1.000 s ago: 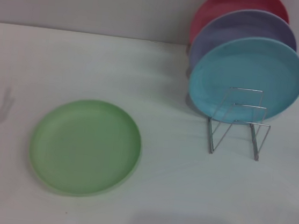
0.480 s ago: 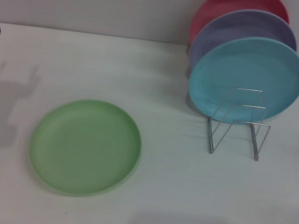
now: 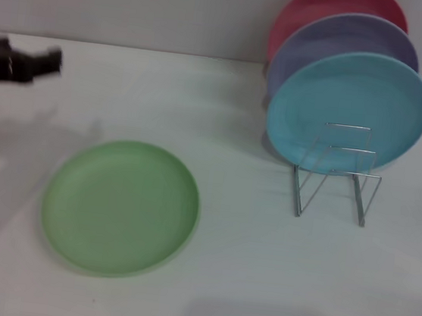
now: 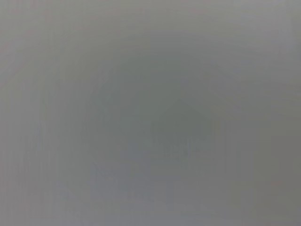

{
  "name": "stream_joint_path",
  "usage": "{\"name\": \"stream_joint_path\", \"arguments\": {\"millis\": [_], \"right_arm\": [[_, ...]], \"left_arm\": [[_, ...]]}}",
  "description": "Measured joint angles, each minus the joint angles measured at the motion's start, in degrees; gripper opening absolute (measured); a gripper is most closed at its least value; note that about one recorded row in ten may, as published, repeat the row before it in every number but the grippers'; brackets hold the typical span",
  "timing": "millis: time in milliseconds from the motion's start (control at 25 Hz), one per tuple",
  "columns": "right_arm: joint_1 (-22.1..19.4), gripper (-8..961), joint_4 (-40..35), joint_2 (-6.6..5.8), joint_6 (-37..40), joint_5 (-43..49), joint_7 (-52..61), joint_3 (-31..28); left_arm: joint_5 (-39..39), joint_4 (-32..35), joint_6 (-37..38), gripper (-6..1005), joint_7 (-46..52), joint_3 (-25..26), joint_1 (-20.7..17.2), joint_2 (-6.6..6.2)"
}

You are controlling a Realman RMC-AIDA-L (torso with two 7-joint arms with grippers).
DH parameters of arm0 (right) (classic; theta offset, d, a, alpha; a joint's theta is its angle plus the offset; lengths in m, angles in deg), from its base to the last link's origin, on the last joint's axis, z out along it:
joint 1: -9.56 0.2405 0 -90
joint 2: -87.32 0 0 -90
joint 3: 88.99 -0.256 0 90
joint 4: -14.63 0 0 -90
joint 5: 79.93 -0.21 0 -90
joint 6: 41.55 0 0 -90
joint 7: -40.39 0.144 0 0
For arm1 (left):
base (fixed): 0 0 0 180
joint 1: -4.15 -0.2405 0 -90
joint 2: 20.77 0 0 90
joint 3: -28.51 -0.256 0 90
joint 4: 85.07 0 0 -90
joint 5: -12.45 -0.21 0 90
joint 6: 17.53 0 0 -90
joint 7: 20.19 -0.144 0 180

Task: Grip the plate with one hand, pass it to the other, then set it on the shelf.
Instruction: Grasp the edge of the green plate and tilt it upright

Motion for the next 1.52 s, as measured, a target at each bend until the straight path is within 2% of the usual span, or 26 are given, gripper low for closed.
{"name": "stream_joint_path", "arguments": {"millis": [40, 80, 120, 240, 800, 1200, 1520], "right_arm": [[0.0, 826, 0.0, 0.0, 0.0, 0.0, 0.0, 0.0], [-0.1, 826, -0.2, 0.0, 0.0, 0.0, 0.0, 0.0], [-0.1, 826, -0.2, 0.0, 0.0, 0.0, 0.0, 0.0], [-0.2, 827, -0.3, 0.0, 0.0, 0.3, 0.0, 0.1], [0.0, 827, -0.8, 0.0, -1.3, 0.7, 0.1, 0.2], [-0.1, 827, -0.8, 0.0, -1.5, 0.7, 0.1, 0.2], [-0.2, 826, -0.8, 0.0, -1.9, 0.7, 0.1, 0.2]], "left_arm": [[2.6, -1.5, -15.3, 813, -0.2, 4.6, 3.7, -0.03], [2.6, -1.5, -15.3, 813, -0.2, 4.6, 3.7, -0.03], [3.2, -1.5, -21.9, 813, -0.5, 6.7, 5.2, -0.07], [2.4, 0.2, -26.1, 813, -0.7, 7.6, 6.1, -0.07], [2.0, 11.5, -30.2, 814, -1.6, 7.2, 9.8, 0.03], [1.6, 16.6, -30.8, 814, -2.8, 7.2, 11.7, -0.01], [1.5, 17.8, -30.8, 813, -2.8, 7.3, 12.2, -0.01]]}}
